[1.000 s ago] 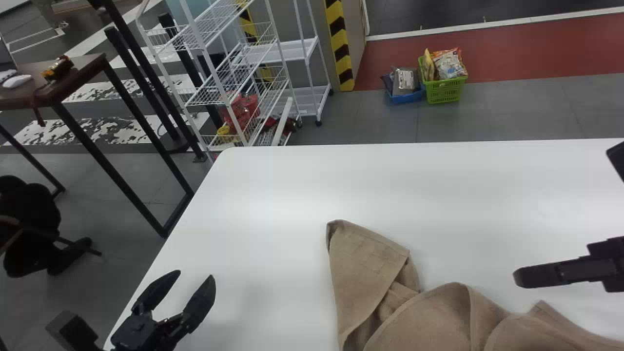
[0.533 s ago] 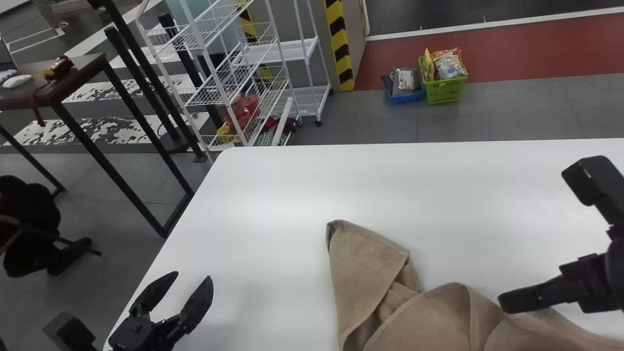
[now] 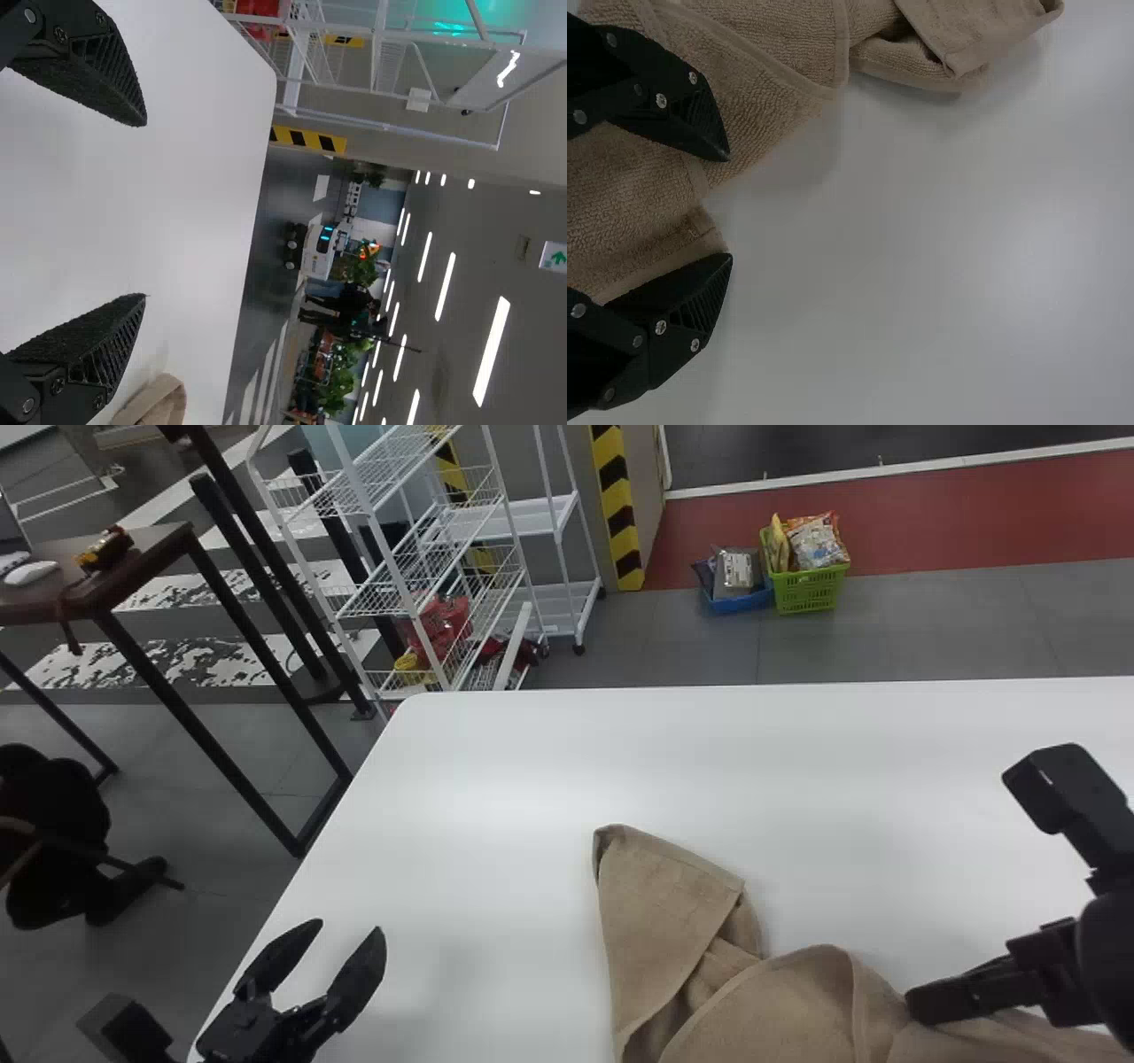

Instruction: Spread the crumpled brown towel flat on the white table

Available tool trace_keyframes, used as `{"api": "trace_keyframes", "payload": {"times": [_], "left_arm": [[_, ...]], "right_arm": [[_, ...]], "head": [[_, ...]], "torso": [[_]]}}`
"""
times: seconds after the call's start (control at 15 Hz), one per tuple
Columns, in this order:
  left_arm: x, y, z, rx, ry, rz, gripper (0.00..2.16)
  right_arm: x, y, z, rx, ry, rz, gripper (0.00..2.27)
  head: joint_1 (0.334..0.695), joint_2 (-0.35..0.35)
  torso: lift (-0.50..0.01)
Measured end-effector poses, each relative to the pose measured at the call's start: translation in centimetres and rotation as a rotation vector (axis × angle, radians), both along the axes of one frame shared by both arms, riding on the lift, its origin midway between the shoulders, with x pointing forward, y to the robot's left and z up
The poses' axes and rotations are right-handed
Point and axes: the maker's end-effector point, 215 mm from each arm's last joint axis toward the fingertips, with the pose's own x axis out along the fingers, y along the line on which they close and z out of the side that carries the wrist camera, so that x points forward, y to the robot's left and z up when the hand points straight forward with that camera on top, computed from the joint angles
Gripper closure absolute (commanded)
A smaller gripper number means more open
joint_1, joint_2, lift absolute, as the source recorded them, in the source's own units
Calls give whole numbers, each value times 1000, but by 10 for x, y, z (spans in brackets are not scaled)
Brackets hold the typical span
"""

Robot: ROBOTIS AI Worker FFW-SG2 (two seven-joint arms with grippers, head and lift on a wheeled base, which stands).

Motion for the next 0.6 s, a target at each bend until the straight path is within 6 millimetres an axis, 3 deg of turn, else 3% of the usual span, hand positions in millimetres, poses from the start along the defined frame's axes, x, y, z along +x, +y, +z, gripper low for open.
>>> {"api": "trace_keyframes", "payload": {"times": [0.6], "left_arm": [[0,0,0,-1,-1,1,124]], "right_arm": [[-2,5,9,17,-26,8,529]], "head": [[695,350]], "torso": [[-123]]}}
